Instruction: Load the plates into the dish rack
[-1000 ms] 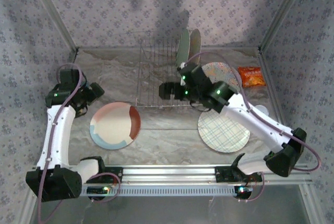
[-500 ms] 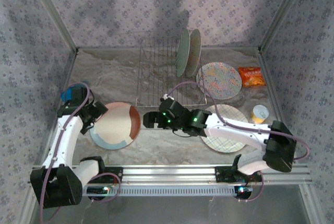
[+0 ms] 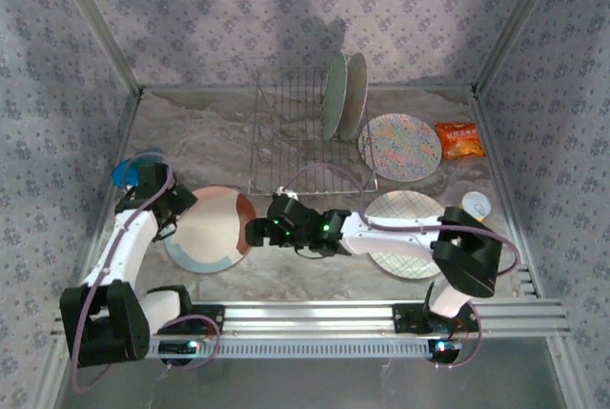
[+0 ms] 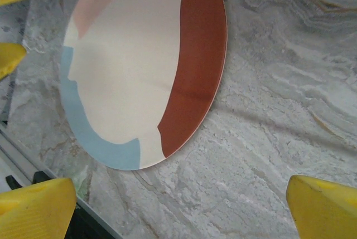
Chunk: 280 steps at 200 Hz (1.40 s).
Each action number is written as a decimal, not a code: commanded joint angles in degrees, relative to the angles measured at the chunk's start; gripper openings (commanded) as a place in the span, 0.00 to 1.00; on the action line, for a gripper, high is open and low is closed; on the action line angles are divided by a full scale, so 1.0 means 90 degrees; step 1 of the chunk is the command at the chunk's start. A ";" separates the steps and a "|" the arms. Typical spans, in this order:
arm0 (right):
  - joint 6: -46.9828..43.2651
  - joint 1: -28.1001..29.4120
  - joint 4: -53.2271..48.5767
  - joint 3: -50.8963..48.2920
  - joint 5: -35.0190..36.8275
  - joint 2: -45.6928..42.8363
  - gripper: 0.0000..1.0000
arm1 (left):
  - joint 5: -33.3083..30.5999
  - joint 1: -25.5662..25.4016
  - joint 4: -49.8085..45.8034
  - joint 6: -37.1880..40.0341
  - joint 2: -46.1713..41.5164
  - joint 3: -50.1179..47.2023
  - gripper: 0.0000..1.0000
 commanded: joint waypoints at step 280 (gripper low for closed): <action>-0.0128 -0.0101 -0.0221 0.1239 -0.0680 0.1523 0.99 | 0.0766 0.0051 0.2102 0.0377 0.2077 -0.0214 0.99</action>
